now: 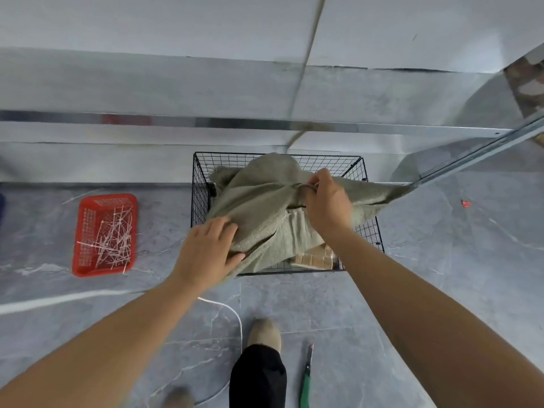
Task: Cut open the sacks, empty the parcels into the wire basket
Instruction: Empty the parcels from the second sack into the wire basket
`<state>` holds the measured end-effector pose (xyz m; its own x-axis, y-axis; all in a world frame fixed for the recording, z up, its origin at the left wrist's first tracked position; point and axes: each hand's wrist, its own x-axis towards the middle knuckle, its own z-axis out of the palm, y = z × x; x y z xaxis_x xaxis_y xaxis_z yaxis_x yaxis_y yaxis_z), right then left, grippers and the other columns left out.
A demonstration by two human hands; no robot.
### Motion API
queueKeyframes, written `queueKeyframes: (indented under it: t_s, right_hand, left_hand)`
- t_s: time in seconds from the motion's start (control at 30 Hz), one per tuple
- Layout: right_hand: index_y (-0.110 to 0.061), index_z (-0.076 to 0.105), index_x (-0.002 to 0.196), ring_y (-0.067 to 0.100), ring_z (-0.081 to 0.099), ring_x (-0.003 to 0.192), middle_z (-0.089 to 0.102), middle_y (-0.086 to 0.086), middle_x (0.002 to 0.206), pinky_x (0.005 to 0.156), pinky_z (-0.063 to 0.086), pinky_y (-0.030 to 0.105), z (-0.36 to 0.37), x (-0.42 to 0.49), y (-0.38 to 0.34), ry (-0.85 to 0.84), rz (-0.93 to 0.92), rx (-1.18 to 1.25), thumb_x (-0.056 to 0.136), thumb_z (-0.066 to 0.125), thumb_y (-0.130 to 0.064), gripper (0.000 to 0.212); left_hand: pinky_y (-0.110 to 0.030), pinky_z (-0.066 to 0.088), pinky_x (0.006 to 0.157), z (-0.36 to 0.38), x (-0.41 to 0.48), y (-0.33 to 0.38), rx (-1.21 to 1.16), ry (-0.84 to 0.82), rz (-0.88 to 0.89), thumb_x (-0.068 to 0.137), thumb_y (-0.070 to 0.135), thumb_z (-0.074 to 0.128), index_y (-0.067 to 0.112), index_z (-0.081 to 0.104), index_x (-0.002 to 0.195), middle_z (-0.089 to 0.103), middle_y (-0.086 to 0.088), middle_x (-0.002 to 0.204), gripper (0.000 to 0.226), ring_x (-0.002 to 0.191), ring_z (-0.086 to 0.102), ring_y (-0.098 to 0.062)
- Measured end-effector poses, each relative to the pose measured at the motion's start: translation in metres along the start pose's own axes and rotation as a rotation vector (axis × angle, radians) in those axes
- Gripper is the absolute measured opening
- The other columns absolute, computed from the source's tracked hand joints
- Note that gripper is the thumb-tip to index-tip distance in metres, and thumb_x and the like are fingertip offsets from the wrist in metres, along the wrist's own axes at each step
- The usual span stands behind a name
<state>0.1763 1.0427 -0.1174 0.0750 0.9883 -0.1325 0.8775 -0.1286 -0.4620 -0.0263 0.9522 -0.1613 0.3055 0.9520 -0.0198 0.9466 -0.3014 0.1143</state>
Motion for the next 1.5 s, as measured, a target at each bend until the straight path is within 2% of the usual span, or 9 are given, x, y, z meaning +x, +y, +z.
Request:
queueKeyframes:
  t_s: [0.17,0.4,0.53,0.67,0.83,1.03,1.23,1.4,1.5]
  right_hand:
    - [-0.006,0.051,0.110,0.022,0.051,0.075,0.054,0.004,0.086,0.063,0.039,0.030,0.010,0.036,0.000,0.011,0.161,0.100,0.096,0.045,-0.017,0.019]
    - [-0.006,0.055,0.106,0.017,0.050,0.078,0.055,0.001,0.089,0.055,0.036,0.022,0.004,0.072,-0.008,-0.037,0.142,0.339,0.093,0.053,-0.019,0.018]
    - [-0.006,0.058,0.100,0.025,0.058,0.082,0.059,0.014,0.103,0.071,0.048,0.032,-0.008,0.070,-0.001,0.154,-0.317,0.091,0.086,0.061,-0.023,0.023]
    - [-0.009,0.066,0.074,0.023,0.057,0.063,0.058,0.009,0.072,0.062,0.047,0.030,-0.015,0.041,0.043,0.215,-0.705,-0.142,0.075,0.063,-0.041,0.031]
    - [-0.012,0.062,0.108,0.040,0.063,0.093,0.063,0.022,0.105,0.076,0.054,0.053,-0.003,0.013,0.082,0.003,-0.418,-0.335,0.065,0.083,-0.028,0.051]
    - [-0.023,0.047,0.133,0.044,0.036,0.128,0.042,0.018,0.140,0.104,0.030,0.058,-0.026,0.047,0.065,-0.019,-0.281,-0.297,0.072,0.076,-0.031,0.068]
    - [-0.020,0.062,0.112,0.031,0.035,0.128,0.058,0.003,0.124,0.113,0.016,0.048,-0.042,0.070,0.042,-0.154,-0.261,-0.532,0.087,0.059,-0.020,0.026]
    - [-0.010,0.059,0.105,0.028,0.052,0.109,0.059,0.007,0.111,0.099,0.037,0.039,-0.065,0.052,0.036,-0.259,-0.284,-0.492,0.086,0.055,-0.016,0.020]
    - [-0.013,0.052,0.098,0.025,0.063,0.088,0.059,0.005,0.089,0.077,0.052,0.030,-0.089,0.030,0.033,-0.516,-0.247,-0.381,0.088,0.054,-0.009,0.011]
  left_hand:
    - [-0.033,0.055,0.063,0.001,0.022,0.006,0.000,0.086,0.154,0.078,0.055,0.047,0.008,0.056,0.092,0.063,-0.009,0.087,0.051,0.072,0.063,-0.025]
    - [-0.029,0.054,0.048,-0.008,0.050,0.001,0.053,0.011,0.214,0.042,0.006,0.086,0.005,0.061,0.084,0.065,-0.010,0.083,0.048,0.062,0.063,-0.021]
    - [-0.017,0.035,0.031,-0.038,0.071,-0.014,0.070,-0.025,0.004,0.036,0.000,0.088,0.001,0.063,0.068,0.063,-0.011,0.067,0.040,0.044,0.056,-0.019]
    - [-0.010,0.018,0.039,-0.050,0.076,-0.020,-0.103,0.077,-0.187,0.061,-0.007,0.078,0.001,0.053,0.063,0.056,-0.013,0.059,0.027,0.041,0.039,-0.016]
    - [-0.012,0.011,0.048,-0.064,0.064,-0.031,-0.193,0.121,-0.292,0.076,-0.002,0.068,0.000,0.050,0.067,0.054,-0.015,0.065,0.020,0.049,0.041,-0.018]
    - [-0.025,0.029,0.048,-0.080,0.055,-0.042,-0.186,0.051,-0.292,0.079,-0.002,0.063,0.001,0.049,0.068,0.054,-0.015,0.073,0.018,0.052,0.048,-0.026]
    - [-0.024,0.030,0.045,-0.091,0.048,-0.050,-0.185,0.032,-0.294,0.078,-0.003,0.065,0.005,0.046,0.064,0.051,-0.011,0.067,0.024,0.049,0.047,-0.025]
    - [-0.030,0.031,0.053,-0.100,0.030,-0.043,-0.228,-0.019,-0.360,0.082,0.001,0.058,0.013,0.038,0.066,0.047,-0.009,0.069,0.029,0.062,0.047,-0.024]
    - [-0.026,0.024,0.049,-0.111,0.008,-0.033,-0.237,-0.083,-0.340,0.075,0.001,0.057,0.016,0.033,0.062,0.047,-0.011,0.062,0.032,0.055,0.044,-0.020]
